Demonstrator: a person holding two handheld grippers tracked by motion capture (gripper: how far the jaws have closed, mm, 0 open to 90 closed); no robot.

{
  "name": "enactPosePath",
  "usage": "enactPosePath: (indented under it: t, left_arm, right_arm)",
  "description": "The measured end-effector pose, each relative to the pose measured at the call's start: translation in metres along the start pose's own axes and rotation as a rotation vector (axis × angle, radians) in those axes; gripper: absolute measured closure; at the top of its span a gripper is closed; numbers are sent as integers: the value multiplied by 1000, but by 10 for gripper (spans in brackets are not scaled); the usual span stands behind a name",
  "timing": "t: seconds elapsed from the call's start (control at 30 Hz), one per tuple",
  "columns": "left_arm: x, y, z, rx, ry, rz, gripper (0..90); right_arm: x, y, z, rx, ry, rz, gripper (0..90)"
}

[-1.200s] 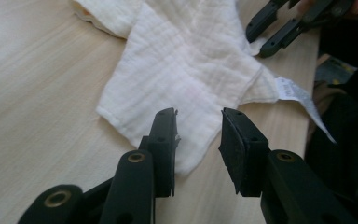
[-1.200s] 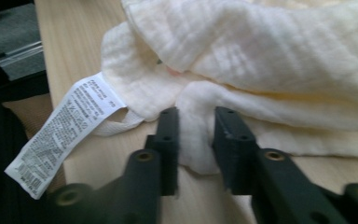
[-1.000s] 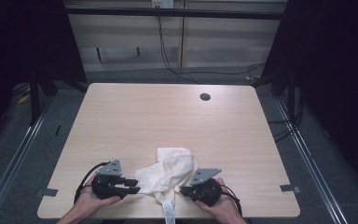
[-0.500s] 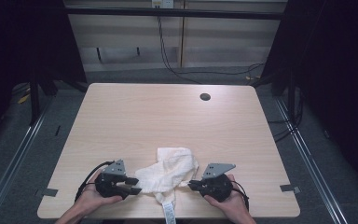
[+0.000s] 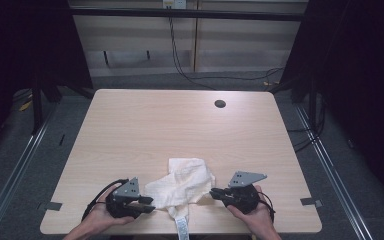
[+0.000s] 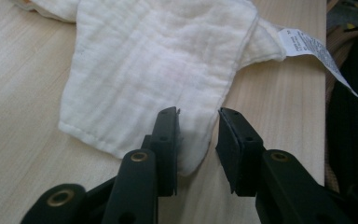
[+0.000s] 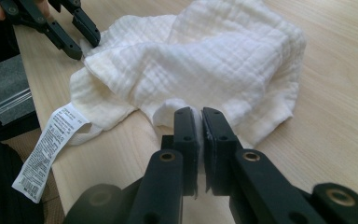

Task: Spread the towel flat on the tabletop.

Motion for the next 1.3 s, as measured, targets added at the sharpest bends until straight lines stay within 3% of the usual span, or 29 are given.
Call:
enactPosePath:
  t: [0.2, 0.4, 0.6, 0.83, 0.97, 1.1, 1.3]
  left_arm:
    - [1, 0, 5, 14, -22, 2, 874]
    - [2, -3, 12, -40, -130, -8, 889]
    - [12, -24, 21, -69, -201, -127, 889]
    - [23, -38, 32, -64, -251, -210, 889]
    - [35, -46, 38, -63, -266, -257, 890]
    - [48, -57, 36, -53, -240, -294, 889]
    - [62, -73, 45, -27, -241, -347, 890]
  right_arm:
    - [0, 1, 0, 0, 0, 3, 858]
    - [2, -1, -2, 2, 7, -10, 858]
    - [4, -4, -4, 3, 30, -29, 862]
    - [18, -15, -12, -15, 68, -84, 868]
    - [31, -20, -21, -22, 79, -125, 871]
    - [44, -28, -26, -17, 75, -154, 873]
    - [68, -39, -34, -28, 53, -185, 874]
Point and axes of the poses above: each handheld gripper's, and its own axes: y roughly forward along the jaws, x roughly out of its top, z roughly to its left, the point moved 7 cm from there along y, roughly forward along the jaws, and after that the axes turned 4 degrees about -y, right-handed, at the moved point
